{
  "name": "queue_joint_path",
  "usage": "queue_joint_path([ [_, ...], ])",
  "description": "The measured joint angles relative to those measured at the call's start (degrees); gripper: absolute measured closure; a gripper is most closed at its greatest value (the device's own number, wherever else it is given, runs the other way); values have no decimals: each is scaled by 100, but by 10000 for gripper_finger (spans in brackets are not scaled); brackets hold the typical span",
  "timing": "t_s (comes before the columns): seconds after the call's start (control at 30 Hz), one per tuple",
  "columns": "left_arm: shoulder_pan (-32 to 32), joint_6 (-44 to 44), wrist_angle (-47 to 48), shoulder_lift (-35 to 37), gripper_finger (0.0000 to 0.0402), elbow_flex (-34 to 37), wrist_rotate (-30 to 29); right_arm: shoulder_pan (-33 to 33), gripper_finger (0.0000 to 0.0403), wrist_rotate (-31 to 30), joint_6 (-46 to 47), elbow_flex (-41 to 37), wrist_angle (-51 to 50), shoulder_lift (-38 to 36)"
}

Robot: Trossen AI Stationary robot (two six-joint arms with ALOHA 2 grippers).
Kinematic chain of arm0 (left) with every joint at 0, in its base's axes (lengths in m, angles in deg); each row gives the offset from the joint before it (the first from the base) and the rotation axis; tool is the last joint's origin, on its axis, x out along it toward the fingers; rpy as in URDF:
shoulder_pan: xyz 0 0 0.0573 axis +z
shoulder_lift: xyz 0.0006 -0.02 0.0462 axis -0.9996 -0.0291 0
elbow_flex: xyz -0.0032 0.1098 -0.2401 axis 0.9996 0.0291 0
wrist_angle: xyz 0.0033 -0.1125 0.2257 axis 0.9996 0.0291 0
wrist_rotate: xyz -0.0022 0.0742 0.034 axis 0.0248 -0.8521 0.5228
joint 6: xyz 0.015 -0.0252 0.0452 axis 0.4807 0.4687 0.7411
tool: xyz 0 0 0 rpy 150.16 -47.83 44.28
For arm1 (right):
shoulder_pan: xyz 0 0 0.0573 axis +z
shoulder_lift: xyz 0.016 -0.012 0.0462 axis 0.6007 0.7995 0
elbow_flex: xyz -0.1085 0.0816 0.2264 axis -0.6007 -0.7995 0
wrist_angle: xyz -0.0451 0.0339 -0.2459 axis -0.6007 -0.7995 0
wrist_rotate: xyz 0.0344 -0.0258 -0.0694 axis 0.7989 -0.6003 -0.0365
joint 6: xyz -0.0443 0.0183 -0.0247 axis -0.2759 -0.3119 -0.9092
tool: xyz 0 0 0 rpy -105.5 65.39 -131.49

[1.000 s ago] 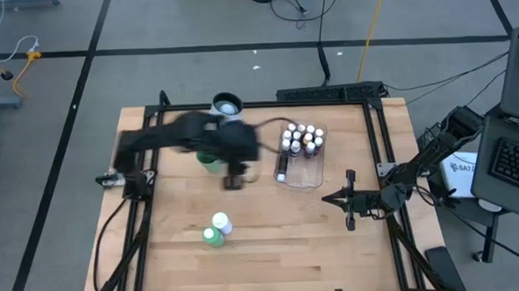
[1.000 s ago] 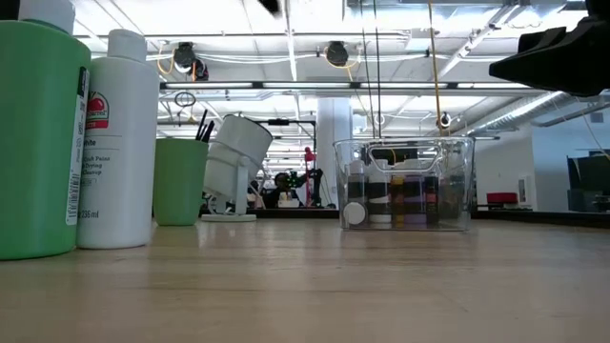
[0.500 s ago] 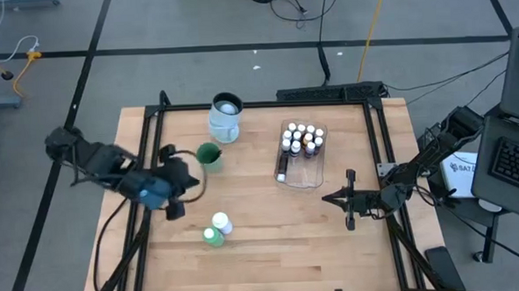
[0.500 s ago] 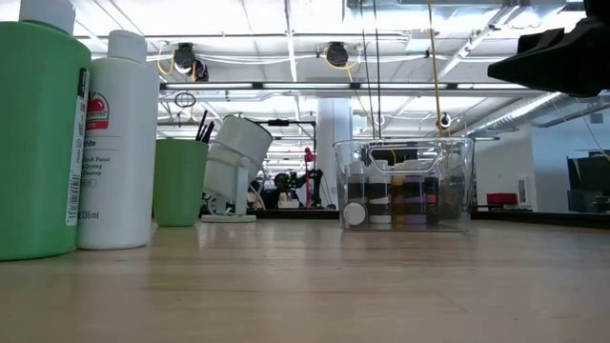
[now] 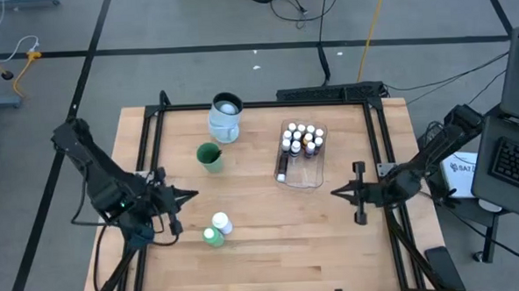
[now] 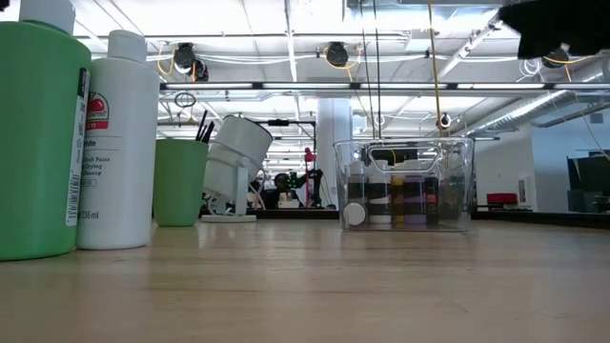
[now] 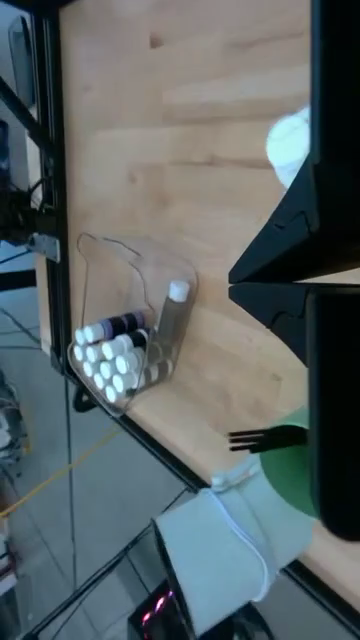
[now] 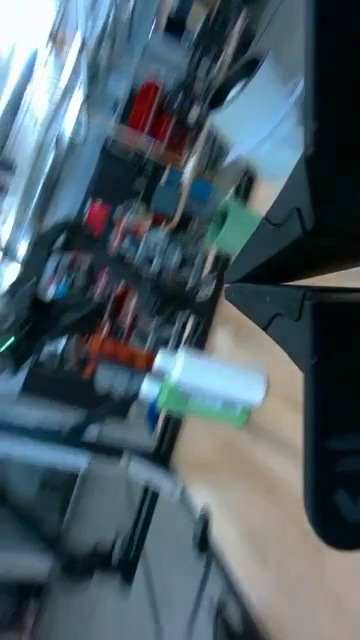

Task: Pick & Place Paint Supplies
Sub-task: Put the large white paint bottle into the transparent bin

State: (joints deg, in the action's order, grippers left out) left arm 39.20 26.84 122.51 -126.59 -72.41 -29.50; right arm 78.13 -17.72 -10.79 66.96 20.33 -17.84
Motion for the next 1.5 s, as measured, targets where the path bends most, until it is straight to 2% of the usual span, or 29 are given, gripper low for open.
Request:
queue_joint_path([
  [0.13, -253, -219, -243, 83, 396, 493, -251, -2, 402, 658, 255, -2, -1194, -1203],
  [0.33, -560, -587, -227, 217, 396, 770, -1006, -232, 402, 635, 689, -1, -2508, -2542],
  [0.47, -565, -581, -221, 382, 399, 771, -1344, -683, 402, 706, 982, 216, -3394, -3049],
  [0.67, -383, -93, -247, 535, 400, 851, -982, -1536, 402, 1186, 1307, 497, -4390, -3261],
  [0.87, -355, 22, -786, 799, 397, 1461, -562, -2381, 403, 2224, 1319, 329, -4124, -3495],
  [1.0, -355, 648, -1373, 915, 398, 1778, -474, -2822, 403, 2323, 1542, -30, -3773, -3476],
  [1.2, -355, 1244, -2318, 948, 399, 1840, -26, -3197, 403, 3196, 1670, -212, -3433, -3487],
  [1.4, -355, 1587, -3055, 945, 399, 1840, 535, -3215, 403, 3197, 1411, -210, -3302, -3489],
  [1.5, -320, 1518, -3134, 945, 397, 1840, 480, -3215, 403, 3197, 1420, -210, -3366, -3487],
])
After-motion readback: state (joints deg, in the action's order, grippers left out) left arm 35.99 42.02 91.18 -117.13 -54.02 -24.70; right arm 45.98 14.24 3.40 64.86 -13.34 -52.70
